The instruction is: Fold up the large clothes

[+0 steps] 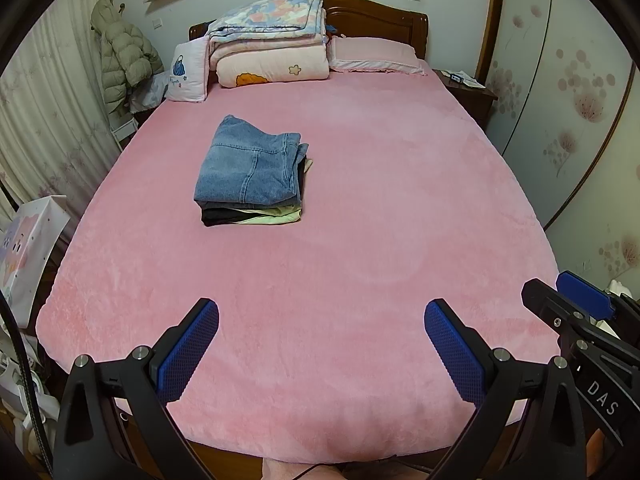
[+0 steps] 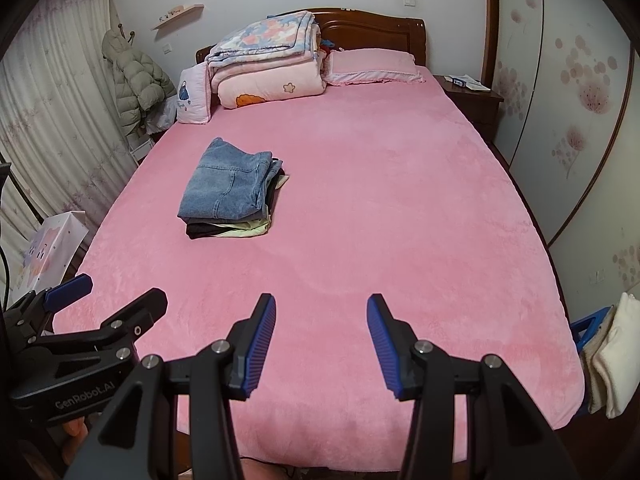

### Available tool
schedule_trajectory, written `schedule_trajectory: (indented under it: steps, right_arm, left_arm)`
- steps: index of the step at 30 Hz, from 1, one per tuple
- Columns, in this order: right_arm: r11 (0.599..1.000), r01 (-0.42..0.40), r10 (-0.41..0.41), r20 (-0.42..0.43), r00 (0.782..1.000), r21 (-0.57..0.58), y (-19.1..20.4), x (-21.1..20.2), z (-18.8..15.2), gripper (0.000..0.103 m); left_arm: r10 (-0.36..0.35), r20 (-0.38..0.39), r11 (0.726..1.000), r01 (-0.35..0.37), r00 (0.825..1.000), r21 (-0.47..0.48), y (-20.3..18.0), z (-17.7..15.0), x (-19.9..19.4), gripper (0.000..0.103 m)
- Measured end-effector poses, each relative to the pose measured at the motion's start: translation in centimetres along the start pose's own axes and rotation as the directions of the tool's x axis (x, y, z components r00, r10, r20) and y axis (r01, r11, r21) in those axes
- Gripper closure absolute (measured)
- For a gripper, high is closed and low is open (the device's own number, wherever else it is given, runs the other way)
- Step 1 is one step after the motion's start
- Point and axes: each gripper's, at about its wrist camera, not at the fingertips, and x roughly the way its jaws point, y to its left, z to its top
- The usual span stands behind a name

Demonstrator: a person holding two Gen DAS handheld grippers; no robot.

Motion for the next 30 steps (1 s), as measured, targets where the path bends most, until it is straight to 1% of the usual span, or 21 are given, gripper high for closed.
schedule_trajectory:
  steps: [30]
  right_arm:
    - [1.000,0.005,-0.005,-0.011,1.000,-0.001,0.5,0.5,-0.4,0.055]
  left_arm:
    - [-0.025,-0.033,1.000,0.025,0.999,-0.003,0.9,0.1,1.1,0.001]
